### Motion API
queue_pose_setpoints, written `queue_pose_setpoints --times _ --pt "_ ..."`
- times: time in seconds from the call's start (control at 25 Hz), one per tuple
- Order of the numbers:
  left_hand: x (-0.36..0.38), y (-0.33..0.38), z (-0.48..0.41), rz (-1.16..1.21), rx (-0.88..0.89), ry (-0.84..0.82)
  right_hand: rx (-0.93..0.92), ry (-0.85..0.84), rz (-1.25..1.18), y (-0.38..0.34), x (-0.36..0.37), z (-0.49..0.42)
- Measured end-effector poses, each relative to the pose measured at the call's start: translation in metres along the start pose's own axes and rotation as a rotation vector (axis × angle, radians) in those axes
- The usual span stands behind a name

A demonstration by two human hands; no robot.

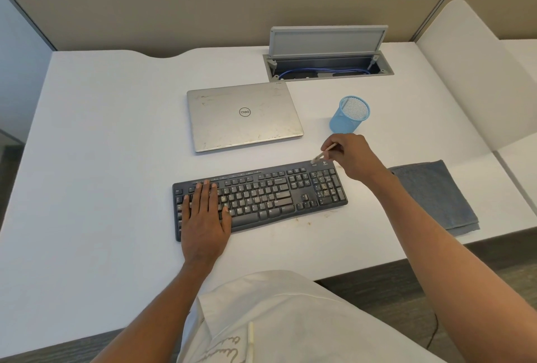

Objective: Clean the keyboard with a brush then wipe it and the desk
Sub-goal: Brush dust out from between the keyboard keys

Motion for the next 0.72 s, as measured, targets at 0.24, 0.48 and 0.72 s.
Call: queue_pose_setpoints --times 0.24,0.48,0.72 --pt "0.0 0.0 0.0 0.004 -0.004 -0.006 -0.043 -0.075 0.027 0.007 0.008 0.004" --pt "0.001 0.0 0.0 0.006 -0.001 -0.003 0.126 0.035 0.078 0.022 0.003 -0.002" --pt "0.001 -0.002 -0.001 0.002 -0.004 -0.019 0.091 -0.012 0.054 0.009 0.019 -0.001"
Point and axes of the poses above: each hand's wrist, its own z-axis away from the middle knuckle, its own x-axis out of the palm, y = z × x, the point moved 2 cm from there along -z, towards the middle knuckle, and after that the axes turned 1 degree about -y, right-handed, at the moved point
